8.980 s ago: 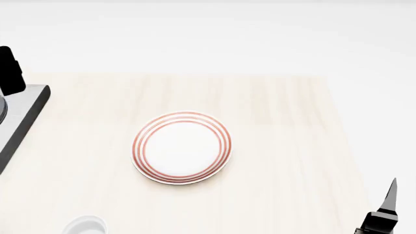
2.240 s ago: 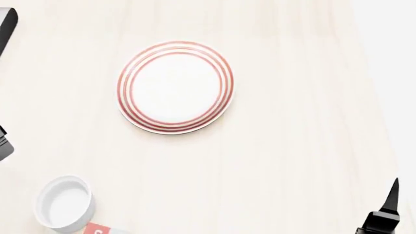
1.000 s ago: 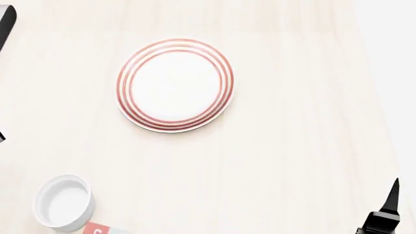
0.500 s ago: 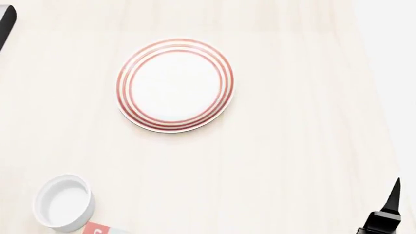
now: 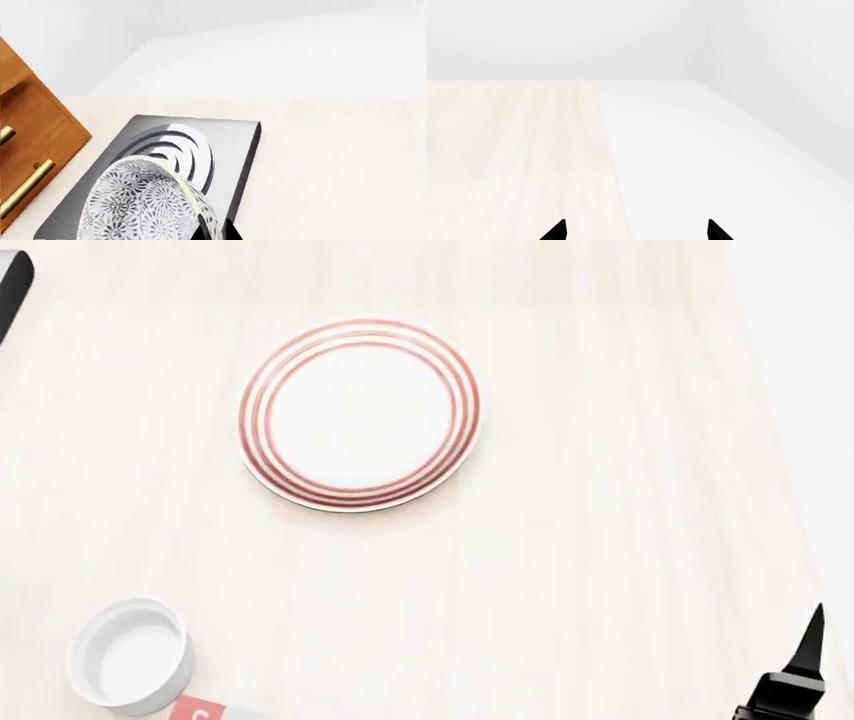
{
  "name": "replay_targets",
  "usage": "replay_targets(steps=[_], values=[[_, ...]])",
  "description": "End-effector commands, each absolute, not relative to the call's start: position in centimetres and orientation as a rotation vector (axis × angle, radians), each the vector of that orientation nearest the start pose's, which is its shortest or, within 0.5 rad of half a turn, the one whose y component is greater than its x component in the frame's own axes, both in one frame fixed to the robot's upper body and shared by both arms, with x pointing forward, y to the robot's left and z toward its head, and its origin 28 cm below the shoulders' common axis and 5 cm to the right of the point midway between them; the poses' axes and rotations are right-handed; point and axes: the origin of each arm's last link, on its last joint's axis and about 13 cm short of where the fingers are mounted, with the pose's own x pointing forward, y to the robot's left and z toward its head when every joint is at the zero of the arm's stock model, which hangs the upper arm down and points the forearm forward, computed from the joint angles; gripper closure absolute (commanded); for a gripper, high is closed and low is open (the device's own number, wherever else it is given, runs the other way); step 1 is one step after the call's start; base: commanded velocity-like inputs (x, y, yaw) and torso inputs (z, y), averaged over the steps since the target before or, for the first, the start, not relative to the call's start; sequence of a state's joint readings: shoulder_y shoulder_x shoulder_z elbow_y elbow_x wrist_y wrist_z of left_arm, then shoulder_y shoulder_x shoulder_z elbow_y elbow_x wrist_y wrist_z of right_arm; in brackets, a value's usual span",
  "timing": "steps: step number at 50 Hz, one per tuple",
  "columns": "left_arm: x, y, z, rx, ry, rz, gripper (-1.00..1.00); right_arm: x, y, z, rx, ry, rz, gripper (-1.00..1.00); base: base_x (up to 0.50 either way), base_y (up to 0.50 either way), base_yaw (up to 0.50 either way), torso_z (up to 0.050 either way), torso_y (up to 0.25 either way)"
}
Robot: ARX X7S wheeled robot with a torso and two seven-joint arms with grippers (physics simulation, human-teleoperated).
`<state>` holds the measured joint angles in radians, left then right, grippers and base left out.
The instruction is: Pick the akita bowl next to the ramekin and place it on the plate.
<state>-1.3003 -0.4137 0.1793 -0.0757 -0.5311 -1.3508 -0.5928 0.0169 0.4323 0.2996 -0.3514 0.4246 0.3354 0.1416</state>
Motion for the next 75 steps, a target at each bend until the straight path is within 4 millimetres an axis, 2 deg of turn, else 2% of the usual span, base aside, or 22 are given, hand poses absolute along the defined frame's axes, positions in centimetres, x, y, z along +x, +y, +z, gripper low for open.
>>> replay_targets(steps=[1, 8, 17, 26, 38, 52, 75], values=[[33.0, 27.6, 35.7, 0.361, 0.017, 0.314, 1.0, 20.4, -22.5, 11.0, -0.028, -0.125, -0.273, -1.0, 0.0, 0.0, 0.0, 0.0, 0.0], [33.0, 27.0, 37.0, 0.437, -0.047, 0.208, 1.0, 20.5, -22.6, 10.9, -0.026, -0.127, -0.275, -1.0, 0.0, 0.0, 0.0, 0.0, 0.0], [33.1, 26.5, 37.5, 0.554, -0.116, 0.115, 1.0, 20.5, -22.6, 10.9, -0.024, -0.126, -0.275, -1.0, 0.0, 0.0, 0.0, 0.0, 0.0], [33.0, 25.1, 38.3, 0.681, -0.169, 0.004, 1.0, 20.5, -22.6, 11.0, -0.019, -0.126, -0.274, -1.0, 0.0, 0.0, 0.0, 0.0, 0.0], [33.2, 23.2, 37.3, 0.827, -0.177, -0.14, 1.0, 20.5, -22.5, 11.0, -0.017, -0.127, -0.271, -1.0, 0.0, 0.0, 0.0, 0.0, 0.0], [33.7, 21.4, 36.6, 0.904, -0.183, -0.249, 1.0, 20.4, -22.5, 11.1, -0.012, -0.126, -0.265, -1.0, 0.0, 0.0, 0.0, 0.0, 0.001], [36.4, 18.5, 36.7, 1.027, -0.184, -0.403, 1.0, 20.5, -22.5, 11.0, 0.009, -0.122, -0.261, -1.0, 0.0, 0.0, 0.0, 0.0, 0.0]])
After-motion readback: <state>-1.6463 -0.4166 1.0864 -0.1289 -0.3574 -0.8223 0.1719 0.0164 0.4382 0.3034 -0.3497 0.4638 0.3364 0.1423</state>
